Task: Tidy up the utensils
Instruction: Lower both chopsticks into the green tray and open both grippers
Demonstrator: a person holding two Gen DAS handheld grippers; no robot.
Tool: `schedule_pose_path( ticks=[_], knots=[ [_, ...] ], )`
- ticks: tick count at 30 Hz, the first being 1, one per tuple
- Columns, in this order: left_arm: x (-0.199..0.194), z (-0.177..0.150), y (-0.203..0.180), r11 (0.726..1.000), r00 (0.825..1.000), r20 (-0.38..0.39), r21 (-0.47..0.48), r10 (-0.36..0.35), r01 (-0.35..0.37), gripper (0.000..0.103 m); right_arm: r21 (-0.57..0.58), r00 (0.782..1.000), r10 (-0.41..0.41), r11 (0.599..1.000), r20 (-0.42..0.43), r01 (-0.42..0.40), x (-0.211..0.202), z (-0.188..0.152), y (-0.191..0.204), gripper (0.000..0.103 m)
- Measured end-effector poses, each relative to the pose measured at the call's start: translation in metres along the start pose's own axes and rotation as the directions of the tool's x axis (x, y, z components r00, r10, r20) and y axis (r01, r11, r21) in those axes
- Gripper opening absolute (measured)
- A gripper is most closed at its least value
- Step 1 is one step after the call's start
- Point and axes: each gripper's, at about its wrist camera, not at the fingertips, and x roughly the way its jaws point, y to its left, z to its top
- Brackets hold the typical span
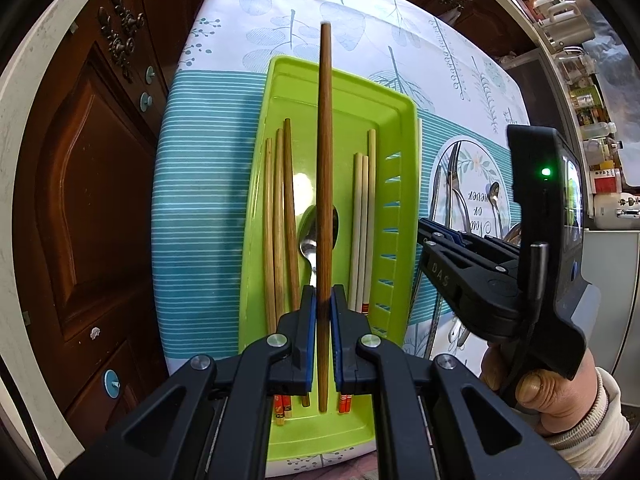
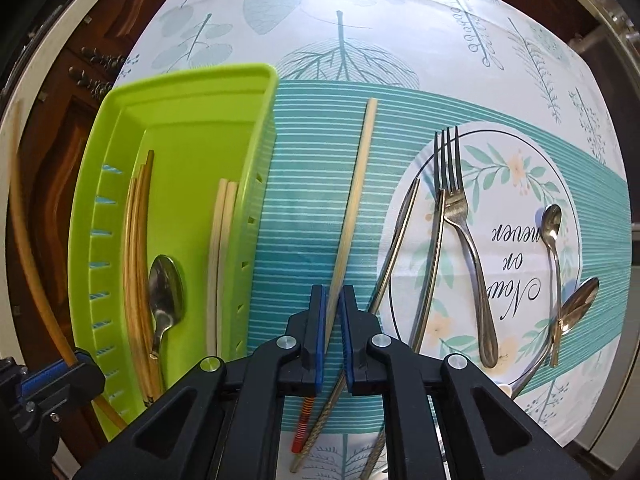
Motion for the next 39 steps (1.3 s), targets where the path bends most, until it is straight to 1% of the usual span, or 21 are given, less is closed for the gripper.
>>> schedule_pose_path(
  ticks=[2, 5, 11, 14, 17, 21, 23, 24, 25, 27, 28, 33, 36, 39],
  knots=[
    [0.001, -0.001, -0.001, 1.000, 1.000, -0.003, 0.009, -0.001, 0.001, 0.004, 0.026, 0.999, 0.039, 0.999, 0.004, -0.039, -0.002, -0.005, -0.008, 0.005],
    [0.004, -0.001, -0.005, 0.999, 1.000, -0.013, 0.033, 0.006, -0.006, 0.004, 0.092, 0.988, 0.156, 0.984, -0.020, -0.153, -0.001, -0.006, -0.036, 0.004],
    [0.015, 0.000, -0.009, 0.998, 0.999, -0.034, 0.055, 0.022, -0.020, 0.004, 0.148, 0.969, 0.245, 0.960, -0.023, -0.239, -0.006, -0.018, -0.063, 0.004],
    [0.022, 0.000, -0.009, 0.998, 0.999, -0.049, 0.060, 0.022, -0.019, 0.004, 0.143, 0.961, 0.276, 0.952, -0.011, -0.272, -0.017, -0.025, -0.073, 0.004],
    [0.029, 0.000, -0.007, 0.999, 0.997, -0.068, 0.051, 0.022, -0.019, 0.004, 0.126, 0.949, 0.315, 0.941, 0.007, -0.313, -0.041, -0.033, -0.074, 0.004],
    [0.030, 0.000, -0.001, 0.998, 0.997, -0.064, 0.033, 0.053, -0.051, 0.004, 0.071, 0.924, 0.383, 0.921, 0.023, -0.383, -0.071, -0.041, -0.065, 0.004],
    [0.029, -0.001, 0.001, 0.997, 0.996, -0.056, 0.029, 0.070, -0.069, 0.005, 0.048, 0.914, 0.406, 0.912, 0.022, -0.406, -0.080, -0.047, -0.059, 0.004],
    [0.028, -0.001, 0.001, 0.997, 0.996, -0.051, 0.029, 0.077, -0.075, 0.009, 0.041, 0.907, 0.422, 0.906, 0.018, -0.422, -0.083, -0.049, -0.056, 0.004],
    [0.026, -0.001, 0.001, 0.997, 0.996, -0.048, 0.028, 0.077, -0.076, 0.016, 0.035, 0.902, 0.431, 0.902, 0.013, -0.431, -0.084, -0.050, -0.051, 0.004],
    [0.022, -0.002, 0.001, 0.997, 0.996, -0.036, 0.021, 0.077, -0.076, 0.022, 0.020, 0.895, 0.445, 0.895, 0.002, -0.445, -0.086, -0.052, -0.036, 0.004],
    [0.020, -0.003, 0.001, 0.997, 0.996, -0.031, 0.021, 0.081, -0.081, 0.023, 0.018, 0.894, 0.449, 0.894, -0.005, -0.449, -0.094, -0.059, -0.027, 0.004],
    [0.013, -0.007, 0.001, 0.995, 0.995, -0.009, 0.020, 0.099, -0.099, 0.026, 0.002, 0.891, 0.453, 0.892, -0.041, -0.453, -0.084, -0.064, -0.005, 0.005],
    [0.009, -0.012, -0.003, 0.995, 0.995, 0.004, 0.024, 0.095, -0.095, 0.035, 0.013, 0.898, 0.435, 0.900, -0.061, -0.435, -0.078, -0.067, 0.001, 0.007],
    [0.005, -0.016, -0.006, 0.994, 0.994, 0.020, 0.034, 0.106, -0.107, 0.043, 0.021, 0.897, 0.437, 0.900, -0.072, -0.436, -0.070, -0.066, 0.000, 0.011]
  ],
)
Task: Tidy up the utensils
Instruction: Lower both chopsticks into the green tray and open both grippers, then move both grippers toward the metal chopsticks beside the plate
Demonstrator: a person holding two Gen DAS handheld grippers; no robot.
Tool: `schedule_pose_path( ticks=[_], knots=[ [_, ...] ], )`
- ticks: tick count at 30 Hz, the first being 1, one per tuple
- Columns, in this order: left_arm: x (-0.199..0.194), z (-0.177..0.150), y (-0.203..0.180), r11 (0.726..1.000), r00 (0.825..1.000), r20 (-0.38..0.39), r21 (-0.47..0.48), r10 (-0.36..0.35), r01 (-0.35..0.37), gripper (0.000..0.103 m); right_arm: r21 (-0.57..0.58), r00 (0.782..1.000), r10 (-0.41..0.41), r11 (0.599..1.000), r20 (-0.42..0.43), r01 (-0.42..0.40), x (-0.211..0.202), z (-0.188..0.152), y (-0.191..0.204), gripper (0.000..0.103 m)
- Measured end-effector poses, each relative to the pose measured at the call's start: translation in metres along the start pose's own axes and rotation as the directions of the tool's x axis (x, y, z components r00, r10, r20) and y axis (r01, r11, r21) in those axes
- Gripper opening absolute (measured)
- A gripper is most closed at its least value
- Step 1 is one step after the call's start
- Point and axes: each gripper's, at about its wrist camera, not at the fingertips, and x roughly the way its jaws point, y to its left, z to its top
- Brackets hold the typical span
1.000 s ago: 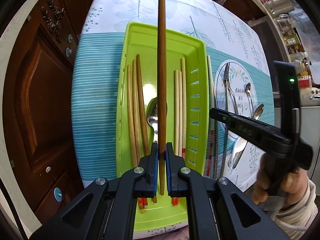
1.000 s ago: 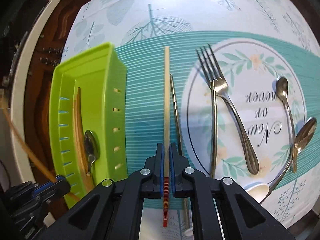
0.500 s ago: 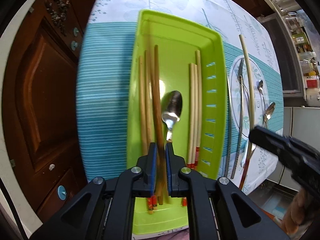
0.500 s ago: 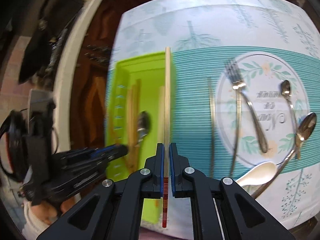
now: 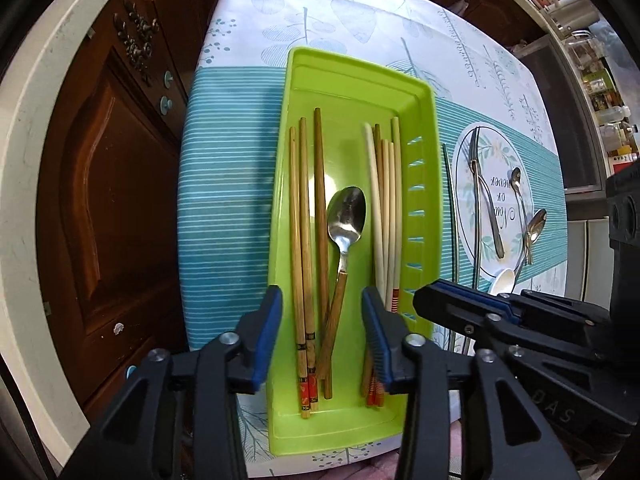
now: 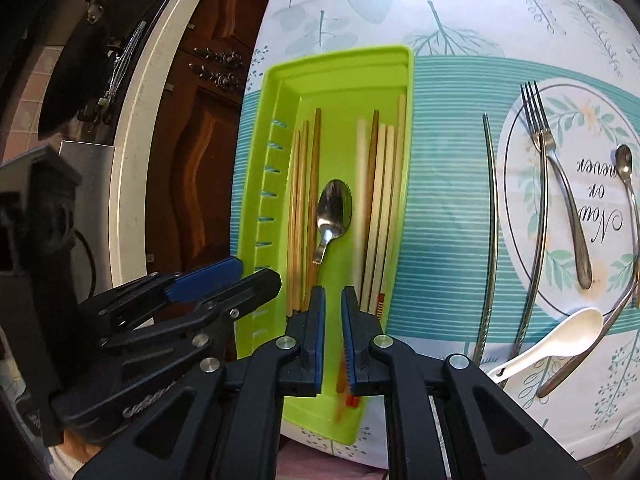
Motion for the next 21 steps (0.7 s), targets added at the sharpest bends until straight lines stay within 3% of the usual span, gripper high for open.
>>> schedule_pose_path(
  ticks=[9, 21],
  knots=[
    [-0.012, -0.003, -0.008, 1.000, 1.000, 0.026, 0.024, 0.006, -0.006, 0.043, 0.011, 0.999, 0.003, 1.000, 0.032, -0.003, -0.012, -0.008, -0.017, 0.014],
    [-0.010, -0.010, -0.044, 0.997, 1.000, 0.024, 0.075, 0.013, -0.014, 0.043, 0.076, 0.996, -0.009, 0.997, 0.085, 0.002, -0.048, -0.039, -0.077, 0.013]
  ],
)
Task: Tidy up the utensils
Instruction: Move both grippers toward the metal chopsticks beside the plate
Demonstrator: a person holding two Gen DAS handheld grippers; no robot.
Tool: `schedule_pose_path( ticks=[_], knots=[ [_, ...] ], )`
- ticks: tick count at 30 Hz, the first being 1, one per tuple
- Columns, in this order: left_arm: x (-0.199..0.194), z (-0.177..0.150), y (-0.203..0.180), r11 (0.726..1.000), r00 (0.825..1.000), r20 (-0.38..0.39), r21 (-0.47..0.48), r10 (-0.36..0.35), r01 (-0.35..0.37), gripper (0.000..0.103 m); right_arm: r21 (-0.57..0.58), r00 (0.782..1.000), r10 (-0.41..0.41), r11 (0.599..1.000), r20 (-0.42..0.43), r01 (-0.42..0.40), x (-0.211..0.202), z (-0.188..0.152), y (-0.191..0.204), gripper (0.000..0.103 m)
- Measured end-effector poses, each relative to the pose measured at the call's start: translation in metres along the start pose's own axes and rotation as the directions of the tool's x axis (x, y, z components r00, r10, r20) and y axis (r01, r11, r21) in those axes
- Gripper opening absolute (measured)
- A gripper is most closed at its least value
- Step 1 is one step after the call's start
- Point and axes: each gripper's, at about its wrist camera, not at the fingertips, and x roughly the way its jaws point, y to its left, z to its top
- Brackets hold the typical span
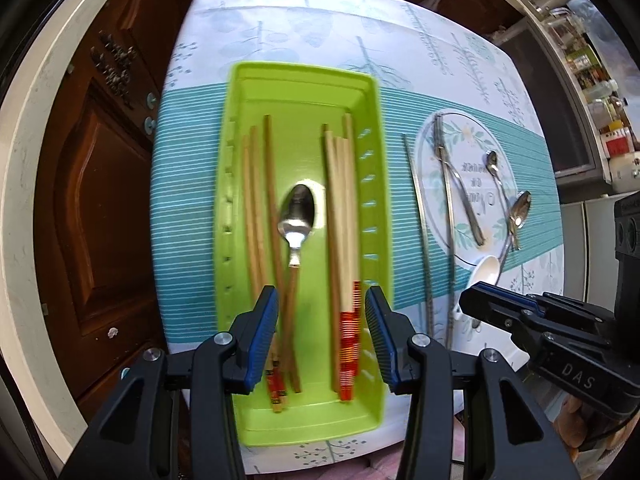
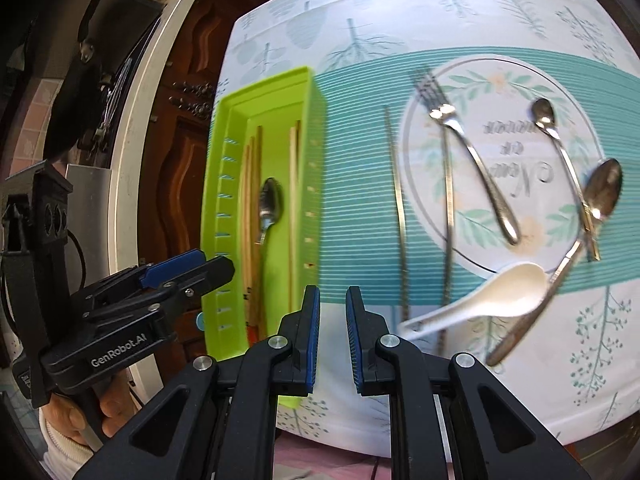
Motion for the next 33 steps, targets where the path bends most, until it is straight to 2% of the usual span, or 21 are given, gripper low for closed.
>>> schedule_pose_path(
  ticks=[9, 17, 26, 33],
  knots=[
    [0.002, -0.001, -0.053, 0.998, 1.000, 0.003, 0.060, -0.015, 0.015, 0.045, 0.041, 0.999, -0.010, 0.999, 0.032, 0.008, -0.025, -0.010, -0.049, 0.013],
    [0.016, 0.008, -0.090, 0.998, 0.999, -0.018, 0.058, -0.029, 0.030, 0.044, 0.055, 1.000, -0.006, 0.998, 0.027, 0.005, -0.031, -0.009, -0.086, 0.013],
    [0.055, 0.032, -0.108, 1.000, 0.998, -0.064, -0.024, 0.005, -0.007, 0.035, 0.043, 1.000, 0.029, 0.999, 0.000, -0.029, -0.026, 0.006, -0.115, 0.013],
    [0.091, 0.043, -0.107, 0.994, 0.991, -0.124, -0.089, 0.055, -0.067, 0.034, 0.015, 0.998, 0.059, 0.998, -0.037, -0.058, -0.017, 0.020, -0.125, 0.013]
  ],
)
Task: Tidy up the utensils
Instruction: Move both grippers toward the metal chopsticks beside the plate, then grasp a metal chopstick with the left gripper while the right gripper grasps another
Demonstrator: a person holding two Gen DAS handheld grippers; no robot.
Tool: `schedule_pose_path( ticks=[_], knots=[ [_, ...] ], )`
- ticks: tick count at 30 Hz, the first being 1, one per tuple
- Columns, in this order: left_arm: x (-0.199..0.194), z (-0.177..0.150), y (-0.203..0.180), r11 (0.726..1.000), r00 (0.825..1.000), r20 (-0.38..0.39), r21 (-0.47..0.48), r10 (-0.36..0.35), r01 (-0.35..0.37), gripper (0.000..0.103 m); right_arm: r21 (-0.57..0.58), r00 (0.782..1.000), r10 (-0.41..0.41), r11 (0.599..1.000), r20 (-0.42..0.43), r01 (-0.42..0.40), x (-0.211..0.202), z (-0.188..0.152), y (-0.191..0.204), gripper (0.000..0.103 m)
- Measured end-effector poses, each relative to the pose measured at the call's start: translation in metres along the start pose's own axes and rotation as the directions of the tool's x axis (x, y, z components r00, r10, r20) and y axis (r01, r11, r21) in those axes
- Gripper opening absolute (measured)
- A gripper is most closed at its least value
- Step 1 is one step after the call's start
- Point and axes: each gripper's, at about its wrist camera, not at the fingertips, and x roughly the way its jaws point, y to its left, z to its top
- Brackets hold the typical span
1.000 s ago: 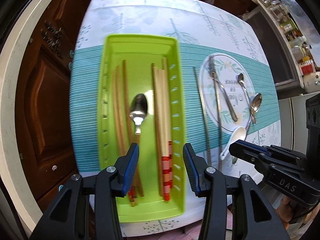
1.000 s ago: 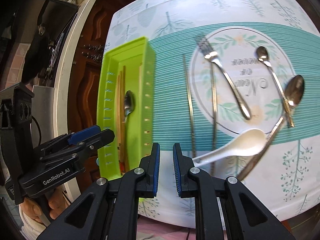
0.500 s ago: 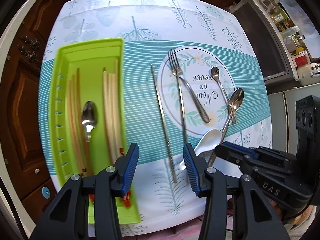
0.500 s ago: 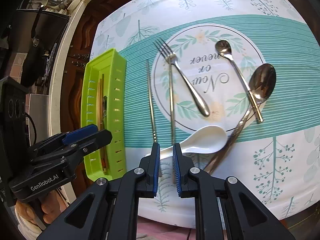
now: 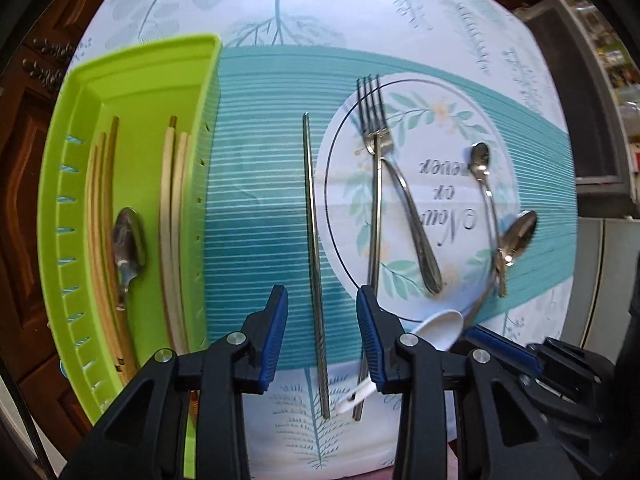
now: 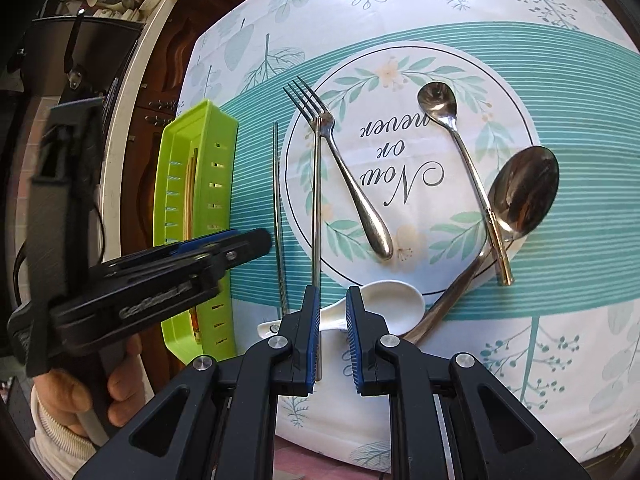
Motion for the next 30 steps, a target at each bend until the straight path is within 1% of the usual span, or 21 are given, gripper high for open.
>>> schedule_pose_path(
  ticks=[4, 8, 12, 15, 18, 21, 23, 24, 25, 28, 30],
  knots=[
    [0.015, 0.002, 0.001, 0.999, 0.999, -0.028, -0.030, 0.036, -0.037, 0.033, -0.019, 1.000, 0.012, 1.000, -0.023, -0.012, 0.005, 0.006, -0.004, 0.013],
    [0.023, 0.002, 0.003, 0.997, 0.998, -0.041, -0.056, 0.053, -0.055, 0.032, -0.036, 0.999, 0.021, 0.999, -0.039, -0.022, 0.007, 0.010, -0.005, 0.013],
    [0.028, 0.001, 0.001, 0.996, 0.997, -0.045, -0.056, 0.070, -0.072, 0.030, -0.051, 0.998, 0.021, 0.998, -0.050, -0.024, 0.010, 0.012, -0.006, 0.013],
    [0.032, -0.002, -0.002, 0.995, 0.994, -0.067, -0.051, 0.086, -0.089, 0.030, -0.062, 0.998, 0.021, 0.998, -0.060, -0.025, 0.015, 0.014, -0.004, 0.013],
    [0.038, -0.005, -0.016, 0.993, 0.991, -0.074, -0.035, 0.109, -0.112, 0.030, -0.070, 0.998, 0.023, 0.997, -0.066, -0.028, 0.018, 0.015, -0.002, 0.013],
    [0.042, -0.012, -0.021, 0.992, 0.990, -0.074, -0.033, 0.120, -0.123, 0.029, -0.073, 0.997, 0.025, 0.997, -0.073, -0.030, 0.022, 0.016, -0.001, 0.014],
    [0.043, -0.014, -0.022, 0.988, 0.987, -0.065, -0.030, 0.147, -0.149, 0.021, -0.076, 0.997, 0.026, 0.997, -0.077, -0.032, 0.023, 0.017, -0.002, 0.014],
    [0.043, -0.015, -0.023, 0.986, 0.985, -0.056, -0.029, 0.165, -0.167, 0.014, -0.077, 0.997, 0.024, 0.997, -0.079, -0.031, 0.025, 0.017, -0.002, 0.014],
    [0.043, -0.019, -0.022, 0.985, 0.985, -0.049, -0.036, 0.164, -0.166, 0.010, -0.078, 0.997, 0.024, 0.996, -0.080, -0.031, 0.025, 0.016, -0.003, 0.014],
    [0.043, -0.023, -0.024, 0.986, 0.987, -0.034, -0.054, 0.155, -0.157, 0.003, -0.080, 0.996, 0.024, 0.996, -0.081, -0.030, 0.026, 0.016, -0.003, 0.014],
    [0.041, -0.024, -0.020, 0.985, 0.986, -0.021, -0.048, 0.163, -0.164, 0.003, -0.086, 0.996, 0.020, 0.996, -0.083, -0.027, 0.028, 0.015, -0.003, 0.014]
  ],
)
